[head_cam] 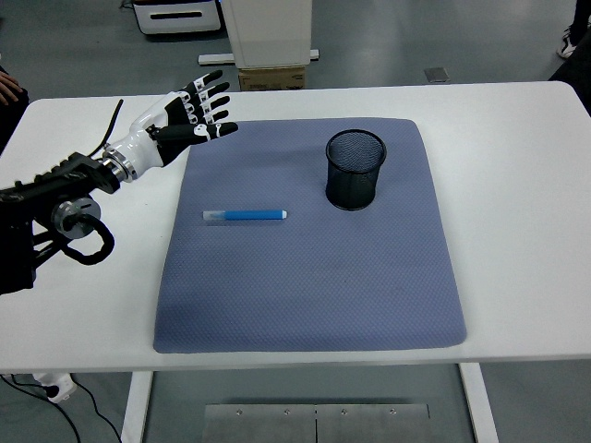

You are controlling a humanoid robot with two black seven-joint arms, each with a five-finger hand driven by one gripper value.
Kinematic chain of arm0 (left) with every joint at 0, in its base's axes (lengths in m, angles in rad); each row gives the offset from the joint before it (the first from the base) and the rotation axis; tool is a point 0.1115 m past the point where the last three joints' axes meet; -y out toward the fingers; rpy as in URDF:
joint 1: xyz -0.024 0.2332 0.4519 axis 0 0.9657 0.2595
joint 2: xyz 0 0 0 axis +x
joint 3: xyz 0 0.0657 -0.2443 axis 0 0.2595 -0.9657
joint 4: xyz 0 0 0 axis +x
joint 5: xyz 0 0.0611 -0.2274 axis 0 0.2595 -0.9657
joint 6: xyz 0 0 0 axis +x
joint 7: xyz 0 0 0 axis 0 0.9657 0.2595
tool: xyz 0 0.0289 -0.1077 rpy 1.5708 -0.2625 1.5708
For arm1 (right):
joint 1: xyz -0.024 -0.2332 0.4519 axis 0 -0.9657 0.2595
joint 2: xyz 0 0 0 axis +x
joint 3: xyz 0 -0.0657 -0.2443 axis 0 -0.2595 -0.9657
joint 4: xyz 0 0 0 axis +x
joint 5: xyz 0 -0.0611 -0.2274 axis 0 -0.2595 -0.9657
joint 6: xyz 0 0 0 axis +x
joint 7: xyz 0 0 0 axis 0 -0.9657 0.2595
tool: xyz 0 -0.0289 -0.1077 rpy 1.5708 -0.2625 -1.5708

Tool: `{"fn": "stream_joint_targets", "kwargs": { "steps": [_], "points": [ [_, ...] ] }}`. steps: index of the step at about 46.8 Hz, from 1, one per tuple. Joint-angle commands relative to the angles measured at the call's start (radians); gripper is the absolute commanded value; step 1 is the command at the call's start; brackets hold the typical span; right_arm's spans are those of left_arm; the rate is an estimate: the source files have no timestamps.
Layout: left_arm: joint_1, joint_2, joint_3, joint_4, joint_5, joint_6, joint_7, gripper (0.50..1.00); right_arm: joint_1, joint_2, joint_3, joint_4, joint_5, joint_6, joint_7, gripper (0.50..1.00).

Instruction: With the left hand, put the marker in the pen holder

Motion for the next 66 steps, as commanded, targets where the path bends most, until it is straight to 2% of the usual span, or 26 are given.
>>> {"fn": "stream_joint_targets", "kwargs": {
  "steps": [1, 4, 10, 19, 24, 25, 26, 30, 33, 41, 50, 59, 66],
  "points": [
    [-0.033, 0.001, 0.044, -0.005, 0.004, -0.001, 0.0, 1.0, 0.0, 0.0, 0.0, 0.0, 0.0, 0.0, 0.0, 1.0],
    [-0.079, 0.002, 0.109, -0.006, -0.001, -0.007, -0.001, 1.0, -0.001, 0.0, 0.0, 0.0, 0.0, 0.0, 0.0, 1.0],
    [-0.087, 0.022, 0.161, -0.02, -0.015, -0.009, -0.012, 1.0, 0.0, 0.0, 0.0, 0.0, 0.0, 0.0, 0.0, 1.0],
    [-0.117, 0.013, 0.267, -0.026, -0.024, -0.001, -0.034, 1.0, 0.0, 0.0, 0.0, 0.0, 0.0, 0.0, 0.0, 1.0],
    [-0.201, -0.006, 0.435, -0.031, -0.016, 0.003, -0.035, 1.0, -0.001, 0.0, 0.0, 0.0, 0.0, -0.001, 0.0, 1.0],
    [-0.202, -0.006, 0.435, -0.031, -0.016, 0.003, -0.035, 1.0, -0.001, 0.0, 0.0, 0.0, 0.0, -0.002, 0.0, 1.0],
    [-0.25, -0.031, 0.527, -0.031, -0.016, 0.003, -0.038, 1.0, -0.001, 0.0, 0.0, 0.0, 0.0, 0.0, 0.0, 1.0],
    [-0.301, -0.071, 0.613, -0.038, -0.015, -0.001, -0.043, 1.0, 0.0, 0.0, 0.0, 0.0, 0.0, 0.0, 0.0, 1.0],
    [-0.327, -0.076, 0.655, -0.06, -0.001, 0.0, -0.046, 1.0, 0.0, 0.0, 0.0, 0.0, 0.0, 0.0, 0.0, 1.0],
    [-0.363, -0.079, 0.678, -0.084, 0.161, 0.002, -0.044, 1.0, 0.0, 0.0, 0.0, 0.0, 0.0, -0.001, 0.0, 1.0],
    [-0.413, -0.081, 0.727, -0.089, 0.264, 0.006, -0.038, 1.0, -0.001, 0.0, 0.0, 0.0, 0.0, 0.0, 0.0, 1.0],
    [-0.438, -0.085, 0.736, -0.089, 0.318, 0.066, -0.032, 1.0, 0.0, 0.0, 0.0, 0.0, 0.0, 0.0, 0.0, 1.0],
    [-0.455, -0.098, 0.736, -0.089, 0.378, 0.071, -0.014, 1.0, -0.001, 0.0, 0.0, 0.0, 0.0, 0.0, 0.0, 1.0]
  ]
}}
